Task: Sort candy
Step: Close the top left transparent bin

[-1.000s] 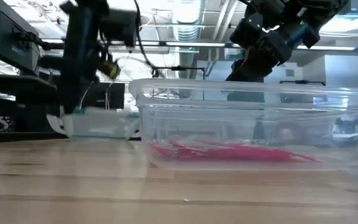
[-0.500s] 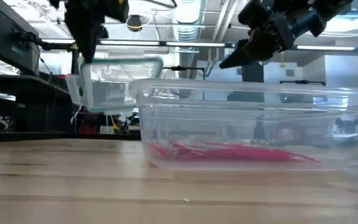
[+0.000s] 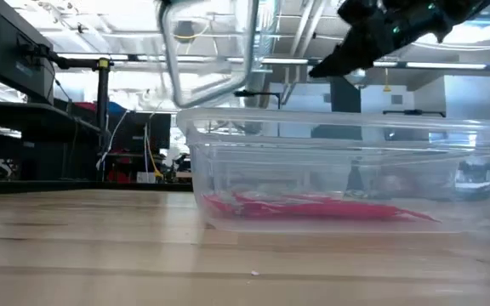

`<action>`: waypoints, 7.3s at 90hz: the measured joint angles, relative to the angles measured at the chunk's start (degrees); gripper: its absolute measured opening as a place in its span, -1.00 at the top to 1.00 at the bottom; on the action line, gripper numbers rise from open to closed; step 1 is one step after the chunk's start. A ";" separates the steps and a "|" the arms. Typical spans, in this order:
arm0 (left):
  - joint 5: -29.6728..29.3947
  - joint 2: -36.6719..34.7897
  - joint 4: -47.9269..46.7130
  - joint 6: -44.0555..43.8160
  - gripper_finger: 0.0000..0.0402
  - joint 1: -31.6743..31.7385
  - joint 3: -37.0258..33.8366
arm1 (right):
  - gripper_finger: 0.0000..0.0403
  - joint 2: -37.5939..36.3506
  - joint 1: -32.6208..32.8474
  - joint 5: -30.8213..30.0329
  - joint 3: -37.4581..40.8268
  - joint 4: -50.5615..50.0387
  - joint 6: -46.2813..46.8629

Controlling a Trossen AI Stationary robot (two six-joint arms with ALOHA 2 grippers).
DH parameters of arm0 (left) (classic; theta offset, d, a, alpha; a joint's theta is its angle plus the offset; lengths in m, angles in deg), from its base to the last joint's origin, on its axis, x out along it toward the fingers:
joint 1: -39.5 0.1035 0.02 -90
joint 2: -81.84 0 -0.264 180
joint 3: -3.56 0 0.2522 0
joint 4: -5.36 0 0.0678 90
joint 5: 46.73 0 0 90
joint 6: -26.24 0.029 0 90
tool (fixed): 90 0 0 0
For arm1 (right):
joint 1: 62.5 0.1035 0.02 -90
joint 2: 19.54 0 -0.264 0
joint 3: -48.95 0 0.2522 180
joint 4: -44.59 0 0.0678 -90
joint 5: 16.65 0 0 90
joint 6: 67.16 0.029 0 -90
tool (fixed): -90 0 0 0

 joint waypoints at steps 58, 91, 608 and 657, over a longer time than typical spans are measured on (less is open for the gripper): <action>12.55 -0.02 17.35 7.61 1.00 -5.00 6.29 | -0.14 0.52 -16.57 25.72 17.82 48.19 21.29; 12.44 -0.02 20.23 7.91 1.00 -5.62 6.33 | -0.14 9.65 -11.99 26.32 15.13 67.80 24.16; -7.72 30.42 64.88 -9.99 0.41 -8.38 -17.92 | 0.66 -19.17 28.26 1.71 25.73 -10.73 89.80; -2.96 33.64 55.70 -11.05 0.41 -8.30 -17.75 | 0.38 -19.44 28.06 0.13 25.53 -12.62 85.54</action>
